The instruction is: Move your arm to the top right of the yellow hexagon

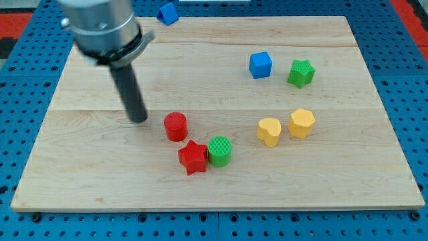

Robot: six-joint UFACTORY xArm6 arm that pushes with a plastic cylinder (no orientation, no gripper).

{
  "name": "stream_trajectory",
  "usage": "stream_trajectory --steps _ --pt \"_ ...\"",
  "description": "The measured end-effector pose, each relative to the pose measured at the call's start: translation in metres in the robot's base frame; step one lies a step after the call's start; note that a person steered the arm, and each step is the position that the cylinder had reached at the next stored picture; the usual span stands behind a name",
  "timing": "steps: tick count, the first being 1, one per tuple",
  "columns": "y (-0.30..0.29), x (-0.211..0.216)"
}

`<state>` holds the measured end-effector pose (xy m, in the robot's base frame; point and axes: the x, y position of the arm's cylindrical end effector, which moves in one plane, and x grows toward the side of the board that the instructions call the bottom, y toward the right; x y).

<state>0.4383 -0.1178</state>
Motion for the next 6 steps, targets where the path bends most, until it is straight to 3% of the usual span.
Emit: stream_trajectory --steps 2,3,4,5,6 --pt "0.111 0.045" --pt "0.105 -0.005" --pt "0.191 -0.022" --pt "0.322 -0.012" --pt "0.256 0.026"
